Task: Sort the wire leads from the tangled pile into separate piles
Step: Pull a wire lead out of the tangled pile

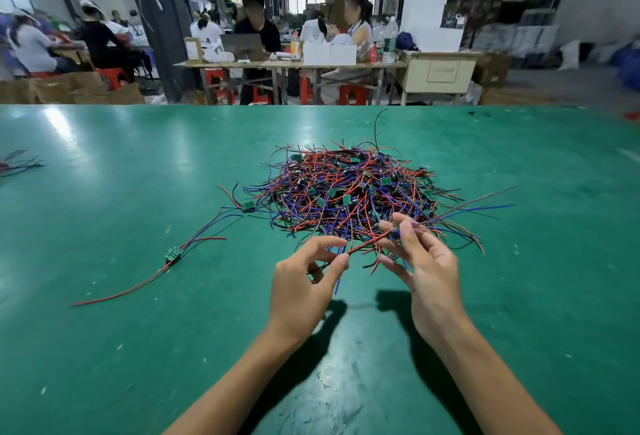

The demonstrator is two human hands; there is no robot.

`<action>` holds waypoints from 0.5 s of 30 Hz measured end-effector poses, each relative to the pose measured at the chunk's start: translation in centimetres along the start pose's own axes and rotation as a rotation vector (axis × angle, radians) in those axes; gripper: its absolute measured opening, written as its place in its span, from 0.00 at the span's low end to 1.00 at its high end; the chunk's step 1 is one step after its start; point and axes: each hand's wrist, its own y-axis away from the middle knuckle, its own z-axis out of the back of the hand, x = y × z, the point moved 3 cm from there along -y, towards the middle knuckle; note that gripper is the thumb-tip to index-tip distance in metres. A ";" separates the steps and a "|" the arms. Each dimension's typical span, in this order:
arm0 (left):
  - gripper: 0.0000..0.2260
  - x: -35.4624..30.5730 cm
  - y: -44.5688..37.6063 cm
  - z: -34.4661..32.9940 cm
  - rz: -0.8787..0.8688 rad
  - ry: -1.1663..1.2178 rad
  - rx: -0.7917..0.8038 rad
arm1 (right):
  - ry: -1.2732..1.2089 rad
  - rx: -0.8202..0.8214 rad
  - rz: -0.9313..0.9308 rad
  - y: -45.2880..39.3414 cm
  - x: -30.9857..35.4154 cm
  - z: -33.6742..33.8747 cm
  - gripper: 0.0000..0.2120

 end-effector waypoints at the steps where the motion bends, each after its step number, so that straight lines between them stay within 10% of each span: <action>1: 0.07 0.0 -0.2 0.2 0.029 0.022 -0.011 | 0.005 -0.029 -0.010 -0.2 0.1 0.5 0.09; 11: 0.07 1.2 -1.1 1.7 0.217 0.185 -0.071 | -0.187 0.059 -0.213 -0.6 0.1 2.1 0.12; 15: 0.11 0.8 -1.2 2.8 0.042 -0.038 -0.188 | -0.217 0.108 -0.221 -0.7 -0.1 1.8 0.19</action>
